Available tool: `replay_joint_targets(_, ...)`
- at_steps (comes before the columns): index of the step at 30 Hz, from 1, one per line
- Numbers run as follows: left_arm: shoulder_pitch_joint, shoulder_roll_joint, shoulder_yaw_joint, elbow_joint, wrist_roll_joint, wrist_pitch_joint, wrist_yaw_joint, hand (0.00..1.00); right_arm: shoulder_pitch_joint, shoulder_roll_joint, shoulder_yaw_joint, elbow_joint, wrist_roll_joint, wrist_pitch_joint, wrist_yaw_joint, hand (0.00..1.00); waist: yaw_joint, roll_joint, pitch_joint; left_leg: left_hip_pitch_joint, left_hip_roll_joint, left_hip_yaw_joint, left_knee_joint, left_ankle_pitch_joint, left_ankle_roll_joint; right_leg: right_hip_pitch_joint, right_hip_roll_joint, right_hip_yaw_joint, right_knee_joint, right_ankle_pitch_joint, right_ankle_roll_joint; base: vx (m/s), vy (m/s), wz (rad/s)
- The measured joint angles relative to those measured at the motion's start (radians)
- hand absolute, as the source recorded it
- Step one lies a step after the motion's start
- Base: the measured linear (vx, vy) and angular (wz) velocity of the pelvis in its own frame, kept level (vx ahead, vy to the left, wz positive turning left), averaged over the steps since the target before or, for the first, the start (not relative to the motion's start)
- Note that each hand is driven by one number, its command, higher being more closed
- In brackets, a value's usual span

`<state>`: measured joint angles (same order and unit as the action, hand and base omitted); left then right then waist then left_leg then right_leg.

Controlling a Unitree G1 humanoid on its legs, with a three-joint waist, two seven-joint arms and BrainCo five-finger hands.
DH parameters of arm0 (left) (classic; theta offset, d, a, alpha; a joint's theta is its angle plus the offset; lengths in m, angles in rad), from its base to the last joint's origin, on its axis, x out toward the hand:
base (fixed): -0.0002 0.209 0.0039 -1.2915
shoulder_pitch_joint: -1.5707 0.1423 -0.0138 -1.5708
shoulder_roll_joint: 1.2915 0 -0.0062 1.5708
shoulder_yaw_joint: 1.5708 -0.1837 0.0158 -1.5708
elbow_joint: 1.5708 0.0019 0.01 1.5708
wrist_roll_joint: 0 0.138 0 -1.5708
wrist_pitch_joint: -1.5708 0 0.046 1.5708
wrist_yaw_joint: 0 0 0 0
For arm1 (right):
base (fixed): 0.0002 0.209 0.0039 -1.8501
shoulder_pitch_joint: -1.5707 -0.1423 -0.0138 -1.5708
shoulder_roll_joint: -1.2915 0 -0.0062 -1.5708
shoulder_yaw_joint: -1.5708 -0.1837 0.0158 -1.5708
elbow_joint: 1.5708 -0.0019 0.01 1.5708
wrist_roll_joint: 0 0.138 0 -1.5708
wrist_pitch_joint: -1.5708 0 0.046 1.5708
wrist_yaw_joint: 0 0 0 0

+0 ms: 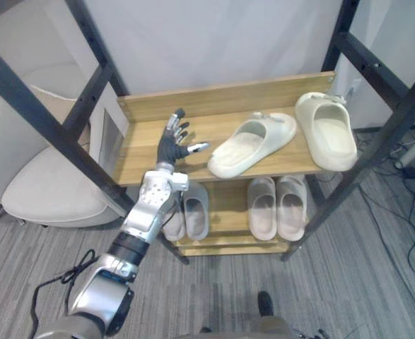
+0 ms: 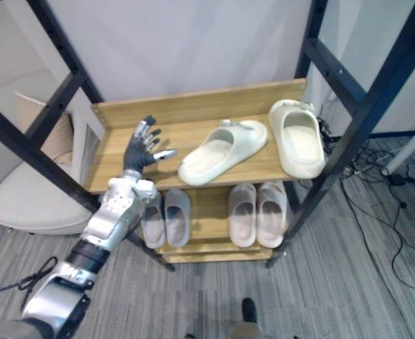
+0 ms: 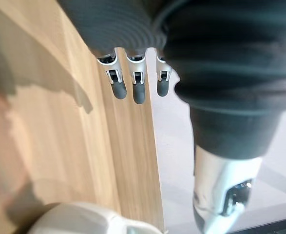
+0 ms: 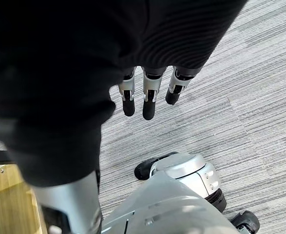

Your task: Organize the slippers on the shoe rack

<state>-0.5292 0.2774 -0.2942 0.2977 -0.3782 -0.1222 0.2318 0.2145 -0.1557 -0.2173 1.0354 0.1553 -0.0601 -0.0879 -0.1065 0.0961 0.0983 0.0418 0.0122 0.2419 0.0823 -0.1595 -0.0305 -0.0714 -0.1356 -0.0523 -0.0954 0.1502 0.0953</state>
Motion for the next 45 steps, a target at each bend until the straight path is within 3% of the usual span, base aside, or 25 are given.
replay_joint_targets(5,0.052,-0.012,-0.020,-0.020,0.000,0.001,-0.017,0.00,0.000,0.005,0.008,0.002,0.000,0.000,0.000,0.00,0.001,-0.013,0.007,-0.001,0.003,-0.002,-0.007,0.000,-0.003,-0.002,0.003,-0.003,-0.001,-0.002,-0.002,-0.02,-0.020,0.01)
replay_joint_targets(17,0.124,-0.026,-0.095,-0.142,-0.017,0.002,-0.081,0.00,-0.009,0.006,0.026,0.003,0.000,-0.001,-0.002,0.00,0.009,-0.016,0.005,0.007,0.013,-0.001,-0.008,0.000,-0.006,0.003,0.014,-0.007,0.004,-0.005,-0.003,0.00,-0.015,0.00)
replay_joint_targets(27,0.131,-0.065,-0.166,-0.161,-0.039,0.000,-0.091,0.00,-0.012,0.005,0.036,0.003,0.000,-0.001,-0.002,0.00,0.011,-0.023,0.001,0.010,0.015,0.005,-0.008,0.000,-0.009,0.003,0.015,-0.002,0.001,-0.005,-0.003,-0.02,-0.019,-0.01)
replay_joint_targets(45,0.033,-0.103,-0.214,-0.049,-0.037,-0.021,-0.080,0.00,-0.020,0.008,0.033,0.002,0.003,-0.002,-0.013,0.00,0.006,-0.027,-0.002,0.012,0.016,0.044,-0.010,-0.008,-0.019,-0.016,0.022,0.035,-0.001,-0.004,-0.003,-0.01,-0.013,-0.06)
